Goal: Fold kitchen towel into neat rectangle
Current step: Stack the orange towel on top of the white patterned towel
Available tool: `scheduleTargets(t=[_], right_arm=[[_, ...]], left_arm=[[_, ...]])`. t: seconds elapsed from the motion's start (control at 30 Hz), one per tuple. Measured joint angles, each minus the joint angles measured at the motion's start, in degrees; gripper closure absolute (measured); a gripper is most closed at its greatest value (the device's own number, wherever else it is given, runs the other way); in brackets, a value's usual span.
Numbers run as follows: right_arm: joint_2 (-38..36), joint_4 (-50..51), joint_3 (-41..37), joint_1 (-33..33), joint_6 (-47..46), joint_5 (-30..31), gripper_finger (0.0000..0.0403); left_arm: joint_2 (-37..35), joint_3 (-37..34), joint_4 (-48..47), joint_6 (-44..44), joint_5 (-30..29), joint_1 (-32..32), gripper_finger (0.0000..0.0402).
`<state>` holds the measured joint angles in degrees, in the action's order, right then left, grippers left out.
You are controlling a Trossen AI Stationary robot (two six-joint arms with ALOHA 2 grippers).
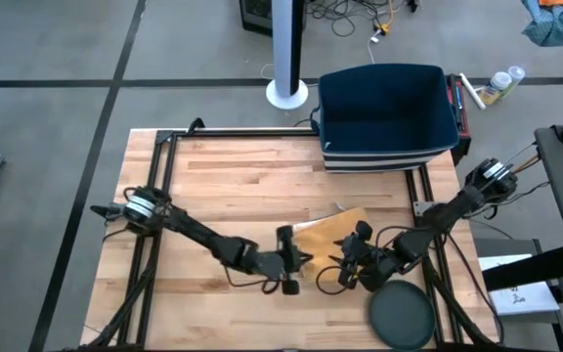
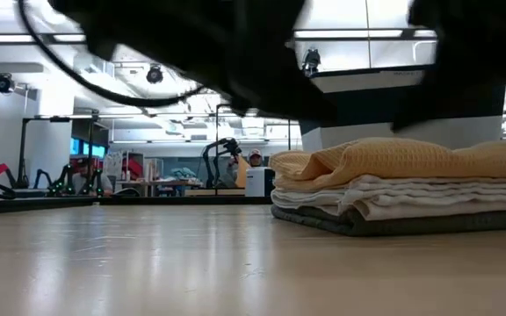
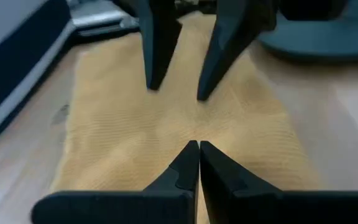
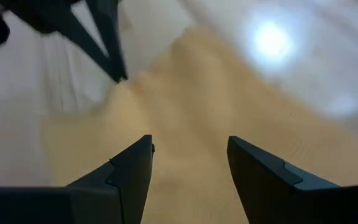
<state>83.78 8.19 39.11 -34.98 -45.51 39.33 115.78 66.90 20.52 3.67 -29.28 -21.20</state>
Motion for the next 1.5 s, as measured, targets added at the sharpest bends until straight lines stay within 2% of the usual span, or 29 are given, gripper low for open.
scheduleTargets(t=[0.07, 0.23, 0.47, 0.57, 0.73, 0.83, 0.93, 1.1, 1.2, 1.33, 1.5], right_arm=[[2.0, -5.1, -2.9, 0.5, -0.7, -0.9, 0.0202], [6.7, -7.3, -5.4, 2.2, -2.9, -1.4, 0.0202], [10.7, -8.2, -4.9, 2.7, -3.2, -1.5, 0.0203], [10.6, -8.0, -4.9, 2.7, -3.3, -1.4, 0.0203], [9.8, -7.5, -4.6, 2.8, -1.9, -1.7, 0.0203], [6.6, -5.4, -3.6, 2.5, 0.7, -3.0, 0.0203], [-1.1, 2.6, -2.1, 2.0, 1.5, -4.2, 0.0203], [-15.3, 22.8, -0.4, 2.1, -5.3, -2.0, 0.0203], [-20.5, 25.3, -1.4, 2.0, -7.1, 1.2, 0.0203], [-21.5, 24.7, -4.0, 2.1, -7.2, 1.8, 0.0203], [-17.2, 22.2, -8.0, 2.1, -9.4, -1.7, 0.0203]], left_arm=[[2.4, 4.0, -5.1, 0.3, 2.6, 0.5, 0.039], [5.3, 10.5, -20.7, 2.1, 7.3, 0.9, 0.0367], [2.3, 15.5, -35.9, 3.5, 13.8, 0.0, 0.0326], [0.2, 15.9, -37.2, 3.4, 13.9, -0.1, 0.0308], [1.2, 14.5, -30.4, 4.1, 13.7, 0.4, 0.0287], [2.2, 13.7, -26.4, 3.8, 13.7, 1.0, 0.0281], [0.7, 13.7, -26.9, 2.5, 13.8, 1.1, 0.0281], [-5.7, 13.4, -24.6, -1.4, 13.1, 2.4, 0.0279], [-6.5, 10.5, -20.4, -1.7, 12.3, 5.4, 0.0278], [-4.3, 4.5, -11.0, 0.6, 13.9, 9.1, 0.0278], [-0.4, -3.0, -2.5, 3.2, 15.6, 10.7, 0.0278]])
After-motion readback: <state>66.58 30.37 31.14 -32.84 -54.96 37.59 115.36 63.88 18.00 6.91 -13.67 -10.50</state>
